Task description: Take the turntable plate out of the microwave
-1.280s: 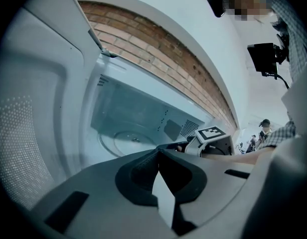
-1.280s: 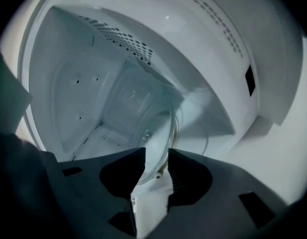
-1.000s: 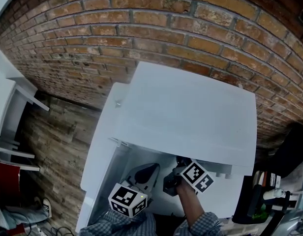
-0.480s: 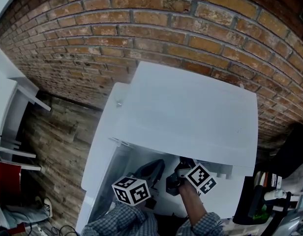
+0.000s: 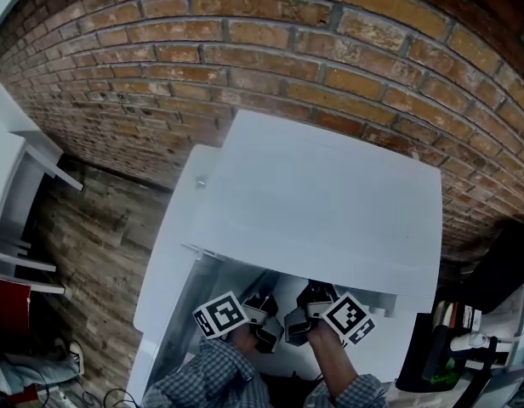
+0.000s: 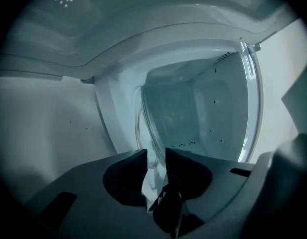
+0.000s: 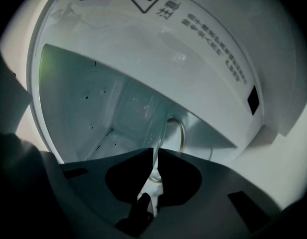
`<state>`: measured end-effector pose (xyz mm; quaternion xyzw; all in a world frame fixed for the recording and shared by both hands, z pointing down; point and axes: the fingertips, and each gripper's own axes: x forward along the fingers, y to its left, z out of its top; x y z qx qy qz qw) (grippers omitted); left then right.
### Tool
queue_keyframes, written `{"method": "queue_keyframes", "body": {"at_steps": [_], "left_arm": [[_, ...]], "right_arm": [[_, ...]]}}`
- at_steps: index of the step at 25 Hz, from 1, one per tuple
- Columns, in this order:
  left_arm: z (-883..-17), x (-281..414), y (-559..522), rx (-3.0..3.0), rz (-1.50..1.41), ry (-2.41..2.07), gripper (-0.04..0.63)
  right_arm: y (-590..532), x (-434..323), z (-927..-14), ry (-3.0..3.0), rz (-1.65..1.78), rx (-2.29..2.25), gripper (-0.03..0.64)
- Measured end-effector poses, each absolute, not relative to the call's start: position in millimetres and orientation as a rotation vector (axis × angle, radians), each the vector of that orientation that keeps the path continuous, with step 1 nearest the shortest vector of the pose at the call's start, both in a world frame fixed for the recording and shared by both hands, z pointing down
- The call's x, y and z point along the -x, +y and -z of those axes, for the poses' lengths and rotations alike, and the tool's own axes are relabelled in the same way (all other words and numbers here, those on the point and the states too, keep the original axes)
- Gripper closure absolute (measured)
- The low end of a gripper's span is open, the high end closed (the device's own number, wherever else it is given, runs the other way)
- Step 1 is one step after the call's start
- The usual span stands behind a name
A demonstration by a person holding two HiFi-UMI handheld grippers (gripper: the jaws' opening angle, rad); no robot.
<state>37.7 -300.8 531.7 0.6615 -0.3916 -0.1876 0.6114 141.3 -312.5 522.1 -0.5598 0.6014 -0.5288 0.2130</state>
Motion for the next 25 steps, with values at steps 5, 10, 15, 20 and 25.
{"method": "queue_keyframes", "body": {"at_steps": [5, 10, 15, 20, 25], "left_arm": [[-531, -29, -320, -1.506, 0.531, -0.917, 0.486], [-514, -37, -343, -1.442, 0.732, -0.788, 0.486], [-514, -34, -352, -1.417, 0.771, -0.778, 0.486], [-524, -29, -357, -1.351, 0.788, -0.785, 0.55], [-523, -26, -356, -1.364, 0.786, -0.769, 0.56]], "right_arm": [[-313, -140, -517, 1.616, 1.498, 1.508, 0.581], [-311, -137, -516, 1.634, 1.511, 1.493, 0.581], [-305, -132, -519, 1.644, 1.544, 1.467, 0.581], [-302, -126, -521, 1.659, 1.565, 1.44, 0.581], [-299, -122, -523, 1.71, 1.581, 1.4, 0.58]]}}
